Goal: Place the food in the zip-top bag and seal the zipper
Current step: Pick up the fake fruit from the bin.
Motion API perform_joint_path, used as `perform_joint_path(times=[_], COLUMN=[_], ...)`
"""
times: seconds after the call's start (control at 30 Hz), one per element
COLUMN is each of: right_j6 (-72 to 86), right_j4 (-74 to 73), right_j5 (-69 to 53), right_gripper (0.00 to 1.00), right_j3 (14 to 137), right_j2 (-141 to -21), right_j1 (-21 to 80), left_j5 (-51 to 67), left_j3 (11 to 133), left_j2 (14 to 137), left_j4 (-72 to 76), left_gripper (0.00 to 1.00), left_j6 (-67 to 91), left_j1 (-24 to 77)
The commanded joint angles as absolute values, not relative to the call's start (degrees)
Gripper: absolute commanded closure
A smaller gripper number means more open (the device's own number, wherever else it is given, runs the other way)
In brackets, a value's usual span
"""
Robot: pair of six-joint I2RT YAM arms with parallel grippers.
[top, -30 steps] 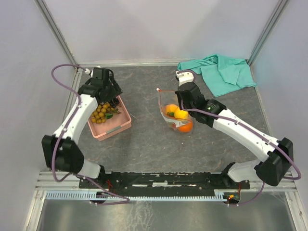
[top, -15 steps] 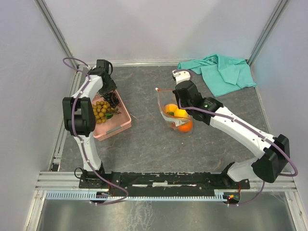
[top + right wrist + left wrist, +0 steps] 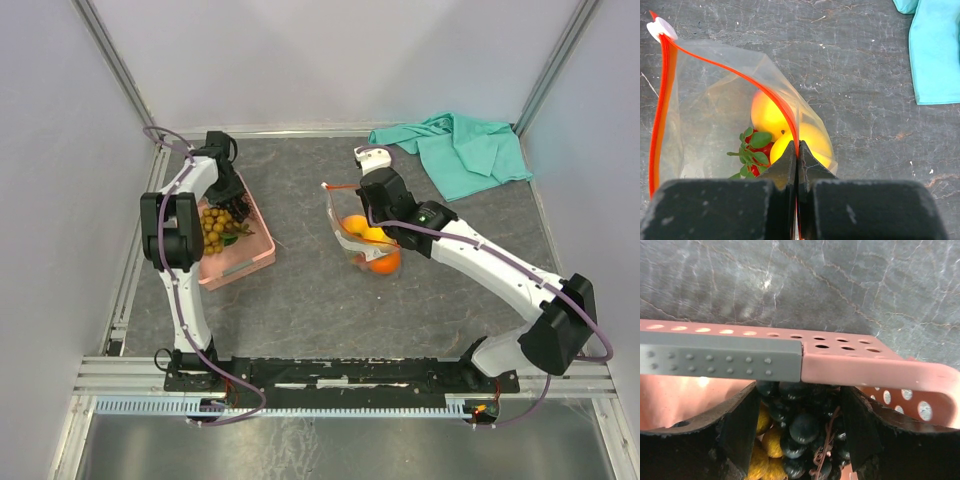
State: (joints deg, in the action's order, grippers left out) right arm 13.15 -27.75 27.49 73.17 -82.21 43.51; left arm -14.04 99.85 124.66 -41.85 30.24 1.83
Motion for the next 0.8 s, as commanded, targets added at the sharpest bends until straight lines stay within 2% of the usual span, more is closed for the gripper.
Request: perform_joint_path(times=[0.0,0.1,0.23,0.27,0.4,0.77], right_j6=[12.7,12.7,12.7,12.8,12.9,13.5], right_j4=[-25.4,-25.3,-25.2,-25.2,-25.4,-27.1], right_j5=[28.0,28.0,28.2,28.2,27.9,28.0], right_gripper=[0.98,0.98,0.99,0.98,0.98,0.99], right_j3=[75.9,75.7,75.2,75.1,75.0,75.2], right_j2=[-82.1,-82.2,-81.9,-81.8,-81.5,-80.0], right_j1=[43.7,43.7,43.7,43.7,43.7,43.7], left_j5=[-11.6,-11.0,-10.8,-10.5,-8.8,-3.2], left_j3=[97.7,96.7,93.3,92.5,90.3,82.5], left_j2=[126.4,125.6,121.4,120.1,115.7,101.9], left_j4=[-41.2,-41.1,-38.4,-37.6,-35.6,-29.4], left_gripper=[0.31,0.38,0.60,0.69,0.84,0.91], left_j6=[28.7,28.2,27.4,27.3,27.2,28.3], left_j1=[2.0,2.0,2.0,2.0,2.0,2.0])
